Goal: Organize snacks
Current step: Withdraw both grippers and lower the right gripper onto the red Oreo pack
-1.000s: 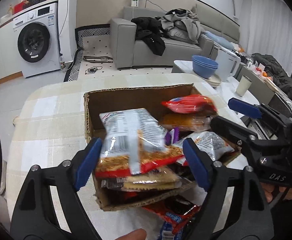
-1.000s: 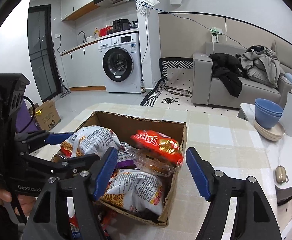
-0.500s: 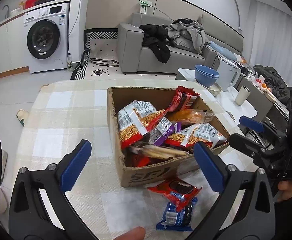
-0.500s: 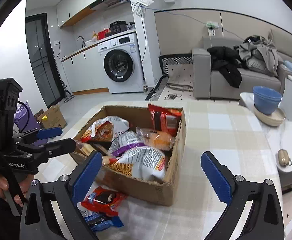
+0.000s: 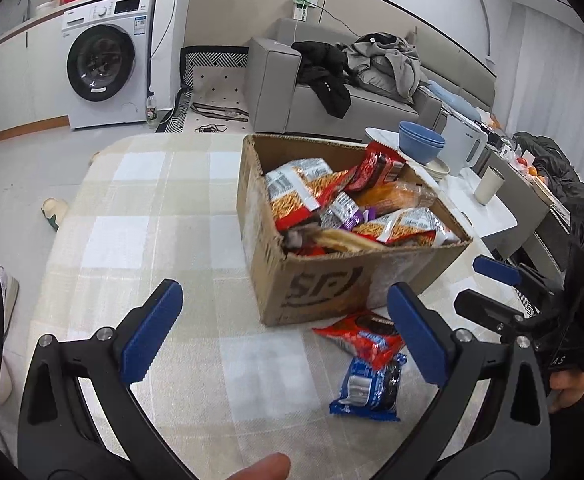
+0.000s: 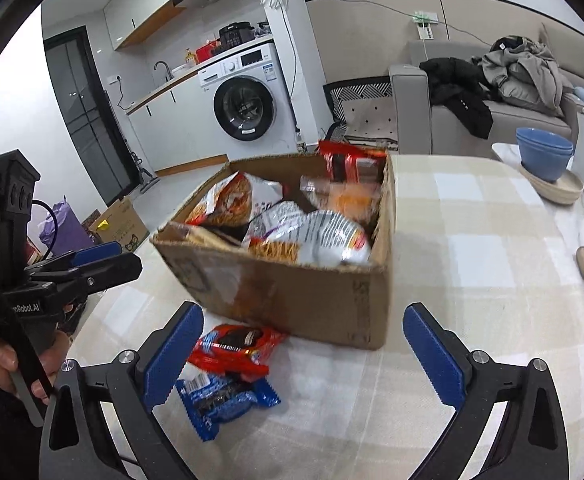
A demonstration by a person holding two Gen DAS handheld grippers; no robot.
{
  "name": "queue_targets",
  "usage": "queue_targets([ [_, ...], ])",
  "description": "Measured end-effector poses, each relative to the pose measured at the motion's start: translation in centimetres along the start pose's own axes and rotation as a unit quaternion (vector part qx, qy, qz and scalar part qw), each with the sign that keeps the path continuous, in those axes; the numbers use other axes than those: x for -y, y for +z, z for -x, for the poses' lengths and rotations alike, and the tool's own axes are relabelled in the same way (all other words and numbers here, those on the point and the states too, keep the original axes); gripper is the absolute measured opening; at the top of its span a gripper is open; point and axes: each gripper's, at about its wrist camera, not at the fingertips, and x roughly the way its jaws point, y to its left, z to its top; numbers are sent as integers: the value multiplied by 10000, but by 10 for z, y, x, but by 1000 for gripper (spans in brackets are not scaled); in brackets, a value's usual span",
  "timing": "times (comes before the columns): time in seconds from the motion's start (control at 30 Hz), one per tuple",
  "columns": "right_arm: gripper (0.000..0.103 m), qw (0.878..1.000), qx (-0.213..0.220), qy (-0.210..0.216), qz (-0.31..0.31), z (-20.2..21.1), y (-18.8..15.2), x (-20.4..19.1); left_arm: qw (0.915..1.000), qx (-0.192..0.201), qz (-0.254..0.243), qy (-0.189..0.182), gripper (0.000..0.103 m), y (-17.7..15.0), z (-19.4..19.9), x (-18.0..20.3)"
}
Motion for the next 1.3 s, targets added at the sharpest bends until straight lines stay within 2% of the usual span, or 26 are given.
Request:
queue_targets([
  [0.4, 102, 9995, -254, 143, -119, -10, -23, -8, 9996, -224, -30, 187, 102, -36, -2, -9],
  [0.87, 102, 9969, -597, 504, -2, -31, -34, -26, 9987, -382, 134, 312, 102, -55, -12, -20],
  [1.1, 98, 9952, -722, 643, 126, -46, -35, -43, 9985, -417, 157, 302, 102, -58, -15, -23],
  [1.3, 88, 9939, -841, 680, 218, -58, -35, -51, 9983, -427, 212, 321, 102, -58, -18, -29],
])
